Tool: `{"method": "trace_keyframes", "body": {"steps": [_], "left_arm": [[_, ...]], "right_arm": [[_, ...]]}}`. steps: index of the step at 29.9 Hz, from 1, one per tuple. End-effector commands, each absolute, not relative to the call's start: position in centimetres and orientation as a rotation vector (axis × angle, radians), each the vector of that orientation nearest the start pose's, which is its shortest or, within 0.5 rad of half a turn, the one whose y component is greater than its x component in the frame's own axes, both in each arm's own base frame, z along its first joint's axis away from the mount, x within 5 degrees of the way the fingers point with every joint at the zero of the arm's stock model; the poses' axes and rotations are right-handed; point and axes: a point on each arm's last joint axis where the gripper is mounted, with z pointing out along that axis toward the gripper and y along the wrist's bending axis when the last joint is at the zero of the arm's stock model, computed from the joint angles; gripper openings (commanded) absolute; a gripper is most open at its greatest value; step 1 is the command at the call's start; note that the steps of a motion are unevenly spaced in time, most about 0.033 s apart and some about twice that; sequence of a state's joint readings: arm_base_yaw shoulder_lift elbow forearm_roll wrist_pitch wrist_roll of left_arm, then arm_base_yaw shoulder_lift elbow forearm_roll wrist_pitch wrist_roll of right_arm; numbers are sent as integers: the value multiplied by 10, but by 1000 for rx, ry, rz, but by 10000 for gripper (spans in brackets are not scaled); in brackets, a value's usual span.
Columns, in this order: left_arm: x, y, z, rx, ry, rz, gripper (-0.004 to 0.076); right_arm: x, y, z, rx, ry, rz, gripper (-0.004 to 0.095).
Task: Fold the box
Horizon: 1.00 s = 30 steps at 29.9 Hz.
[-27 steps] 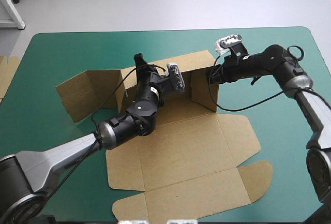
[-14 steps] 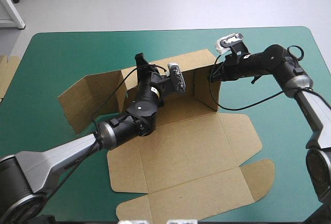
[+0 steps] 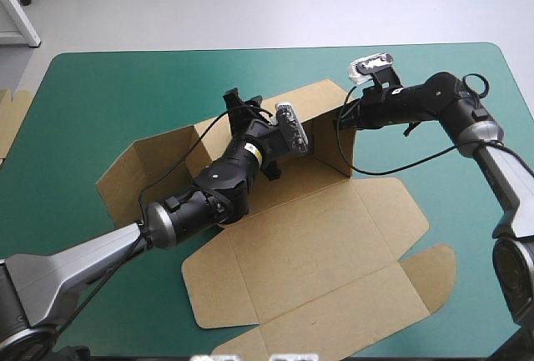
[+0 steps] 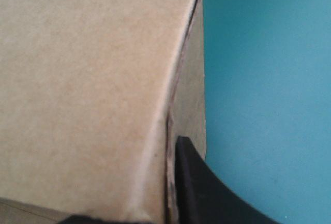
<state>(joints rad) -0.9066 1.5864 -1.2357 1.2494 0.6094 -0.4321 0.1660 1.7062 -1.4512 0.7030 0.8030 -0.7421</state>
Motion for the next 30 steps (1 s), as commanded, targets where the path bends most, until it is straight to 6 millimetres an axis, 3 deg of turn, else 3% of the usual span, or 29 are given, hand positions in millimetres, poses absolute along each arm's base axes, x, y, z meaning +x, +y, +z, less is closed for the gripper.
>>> {"method": "trace_keyframes", "body": {"steps": [1,7,12,15,20,25,30], "left_arm": [[249,-252,349,1158,1580,401,496],[215,-273,352,1249,1560,263,493],[195,-268,370,1207,1565,142,476],[189,-259,386,1155,1568,80,471],[178,-245,429,1071,1549,-30,461],[188,-221,466,961,1623,-37,431],[221,-169,491,726,1773,-129,429]], "right_arm": [[360,110,347,-577,2187,665,-12],[360,109,346,-548,2210,655,-12],[360,108,346,-541,2218,644,-12],[361,107,345,-531,2222,638,-12],[362,106,346,-504,2222,629,-13],[361,106,345,-494,2241,643,-13],[360,105,345,-501,2272,617,-13]]}}
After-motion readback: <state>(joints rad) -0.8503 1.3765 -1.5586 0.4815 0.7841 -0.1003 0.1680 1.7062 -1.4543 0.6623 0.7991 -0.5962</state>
